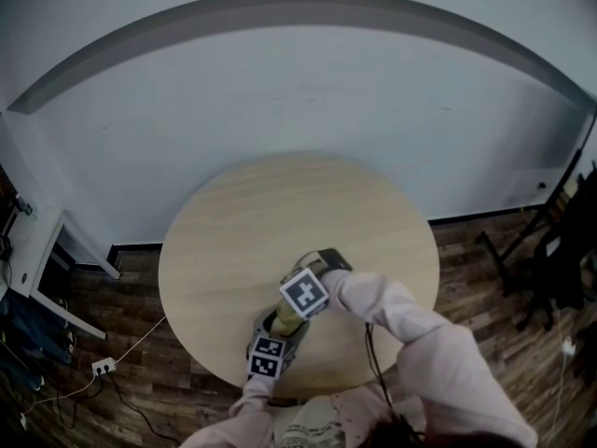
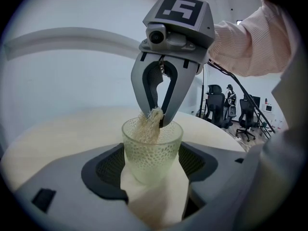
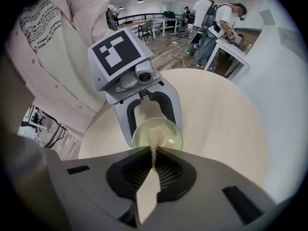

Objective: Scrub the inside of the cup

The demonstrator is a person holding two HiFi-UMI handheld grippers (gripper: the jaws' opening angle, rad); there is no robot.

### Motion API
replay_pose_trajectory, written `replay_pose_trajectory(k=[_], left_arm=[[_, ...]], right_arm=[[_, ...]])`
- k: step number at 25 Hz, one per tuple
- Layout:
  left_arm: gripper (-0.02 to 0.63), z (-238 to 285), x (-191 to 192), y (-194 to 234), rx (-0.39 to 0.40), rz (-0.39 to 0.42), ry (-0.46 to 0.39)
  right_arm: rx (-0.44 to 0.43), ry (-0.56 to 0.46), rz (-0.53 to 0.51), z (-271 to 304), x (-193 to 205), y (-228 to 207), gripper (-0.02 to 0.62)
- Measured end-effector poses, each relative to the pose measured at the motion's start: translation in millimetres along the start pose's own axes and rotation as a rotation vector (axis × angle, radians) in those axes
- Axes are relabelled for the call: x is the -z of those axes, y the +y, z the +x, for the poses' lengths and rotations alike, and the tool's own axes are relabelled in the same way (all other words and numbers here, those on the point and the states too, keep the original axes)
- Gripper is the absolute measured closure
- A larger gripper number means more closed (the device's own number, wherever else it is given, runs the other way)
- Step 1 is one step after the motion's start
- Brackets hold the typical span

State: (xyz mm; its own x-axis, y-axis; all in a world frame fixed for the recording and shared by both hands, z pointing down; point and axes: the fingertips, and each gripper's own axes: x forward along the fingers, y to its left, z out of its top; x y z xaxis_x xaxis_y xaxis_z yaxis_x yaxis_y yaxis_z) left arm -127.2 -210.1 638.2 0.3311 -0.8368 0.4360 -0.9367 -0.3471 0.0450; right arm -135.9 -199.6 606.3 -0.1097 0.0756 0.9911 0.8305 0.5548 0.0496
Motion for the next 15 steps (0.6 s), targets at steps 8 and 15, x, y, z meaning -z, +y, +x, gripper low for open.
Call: replay_pose_trajectory(k=[8, 15], left_arm=[[0.255, 0, 0, 0, -0.005, -0.007, -0.002], [0.255, 0, 0, -1, -0.009, -0.009, -0.003]], right_arm=[[-0.075, 0.010, 0.168, 6, 4, 7, 0.569], [-0.091, 0.012, 0.284, 16, 4, 2, 0.571]])
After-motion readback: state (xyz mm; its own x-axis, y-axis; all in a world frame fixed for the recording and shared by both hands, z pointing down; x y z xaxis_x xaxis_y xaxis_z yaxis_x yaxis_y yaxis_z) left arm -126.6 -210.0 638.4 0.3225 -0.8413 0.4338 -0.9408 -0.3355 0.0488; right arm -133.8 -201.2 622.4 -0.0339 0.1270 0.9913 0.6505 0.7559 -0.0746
